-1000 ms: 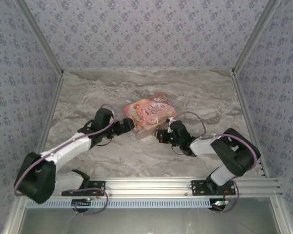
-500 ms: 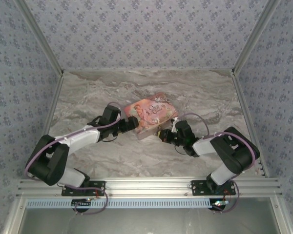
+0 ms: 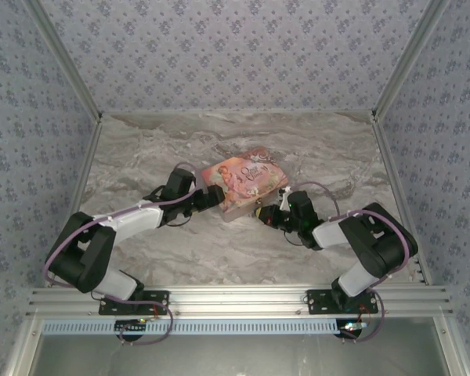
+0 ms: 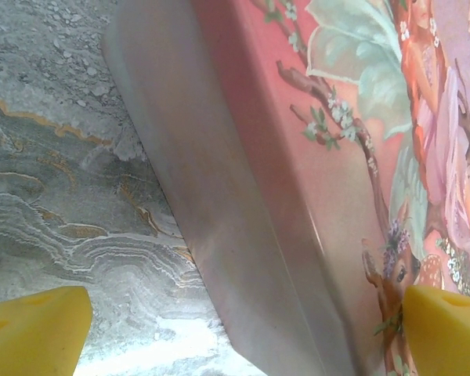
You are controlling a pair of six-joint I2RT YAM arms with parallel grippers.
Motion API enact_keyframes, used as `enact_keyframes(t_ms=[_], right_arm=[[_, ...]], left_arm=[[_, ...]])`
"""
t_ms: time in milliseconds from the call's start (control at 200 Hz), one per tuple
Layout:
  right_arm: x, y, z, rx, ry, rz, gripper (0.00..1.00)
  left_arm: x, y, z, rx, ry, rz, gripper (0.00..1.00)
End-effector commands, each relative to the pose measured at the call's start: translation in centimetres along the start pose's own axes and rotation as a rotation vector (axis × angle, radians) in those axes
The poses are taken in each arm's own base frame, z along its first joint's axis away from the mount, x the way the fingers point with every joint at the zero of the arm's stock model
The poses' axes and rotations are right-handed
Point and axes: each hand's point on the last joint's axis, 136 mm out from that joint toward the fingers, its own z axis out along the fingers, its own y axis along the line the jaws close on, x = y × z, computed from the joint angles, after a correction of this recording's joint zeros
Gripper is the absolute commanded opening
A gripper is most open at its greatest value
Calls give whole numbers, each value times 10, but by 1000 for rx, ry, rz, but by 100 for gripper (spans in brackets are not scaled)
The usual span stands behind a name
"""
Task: Unlock a padlock with a key
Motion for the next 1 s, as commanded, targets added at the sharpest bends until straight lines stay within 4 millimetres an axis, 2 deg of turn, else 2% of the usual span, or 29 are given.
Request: enact_keyframes(t_ms=[0, 255, 675, 994], right_arm=[[-20, 7, -11, -28, -64, 26, 0], [-35, 4, -18, -29, -86, 66, 0], [-36, 6, 0, -55, -19, 57, 0], [-57, 0, -1, -99, -30, 53, 0]], left_arm=[[25, 50, 6, -181, 62, -29, 99], [26, 52, 6, -184, 63, -32, 100], [27, 53, 11, -182, 78, -37, 99], [29, 59, 11, -193, 82, -42, 99]])
